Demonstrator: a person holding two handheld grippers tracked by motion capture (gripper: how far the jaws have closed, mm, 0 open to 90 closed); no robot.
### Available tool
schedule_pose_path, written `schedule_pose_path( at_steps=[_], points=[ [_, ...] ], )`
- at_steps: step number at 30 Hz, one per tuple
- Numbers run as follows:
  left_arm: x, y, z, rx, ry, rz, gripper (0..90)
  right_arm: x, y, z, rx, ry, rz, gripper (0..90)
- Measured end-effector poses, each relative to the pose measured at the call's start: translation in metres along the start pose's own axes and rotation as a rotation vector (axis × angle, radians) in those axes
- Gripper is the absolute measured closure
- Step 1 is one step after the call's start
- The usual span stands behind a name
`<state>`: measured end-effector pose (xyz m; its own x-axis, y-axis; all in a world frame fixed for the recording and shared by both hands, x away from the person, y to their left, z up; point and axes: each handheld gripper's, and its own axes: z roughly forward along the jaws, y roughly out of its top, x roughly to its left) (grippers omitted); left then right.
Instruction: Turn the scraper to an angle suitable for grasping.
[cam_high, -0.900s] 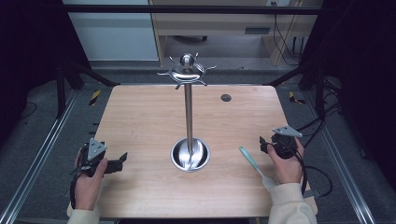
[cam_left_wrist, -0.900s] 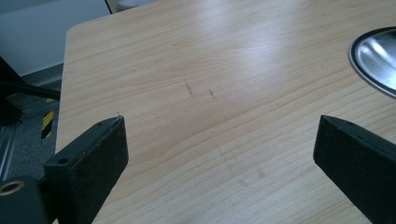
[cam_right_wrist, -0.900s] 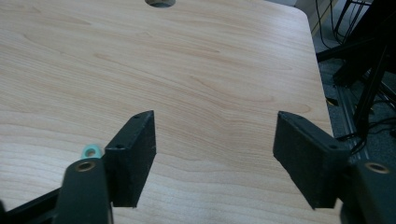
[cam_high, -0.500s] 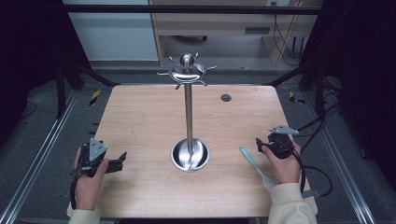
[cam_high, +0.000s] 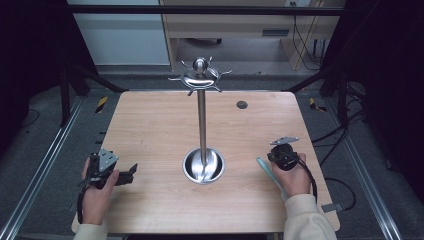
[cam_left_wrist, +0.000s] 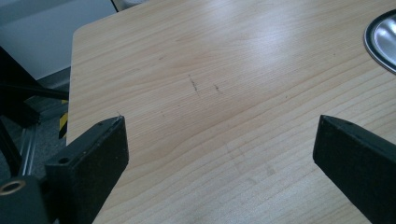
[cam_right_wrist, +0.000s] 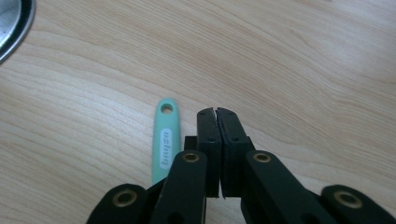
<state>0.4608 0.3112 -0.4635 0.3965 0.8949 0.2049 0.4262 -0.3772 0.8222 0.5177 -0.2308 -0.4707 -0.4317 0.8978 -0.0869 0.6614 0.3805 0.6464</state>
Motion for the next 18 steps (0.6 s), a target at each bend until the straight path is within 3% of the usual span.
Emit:
schedule_pose_path(
  at_steps=[7, 11, 15, 18],
  points=[
    [-0.002, 0.000, 0.001, 0.010, -0.007, 0.013, 3.2, 0.012, 0.005, 0.011, 0.050, 0.024, -0.048, 90.0],
    [-0.002, 0.000, 0.002, 0.012, -0.010, 0.018, 3.3, 0.009, 0.007, 0.014, 0.059, 0.018, -0.033, 90.0],
    [-0.002, 0.001, 0.002, 0.011, -0.011, 0.020, 3.4, 0.012, 0.006, 0.018, 0.084, 0.025, -0.053, 90.0],
    [0.000, 0.000, 0.001, 0.008, -0.005, 0.013, 3.5, 0.016, 0.007, 0.018, 0.087, 0.071, -0.080, 90.0]
  ],
)
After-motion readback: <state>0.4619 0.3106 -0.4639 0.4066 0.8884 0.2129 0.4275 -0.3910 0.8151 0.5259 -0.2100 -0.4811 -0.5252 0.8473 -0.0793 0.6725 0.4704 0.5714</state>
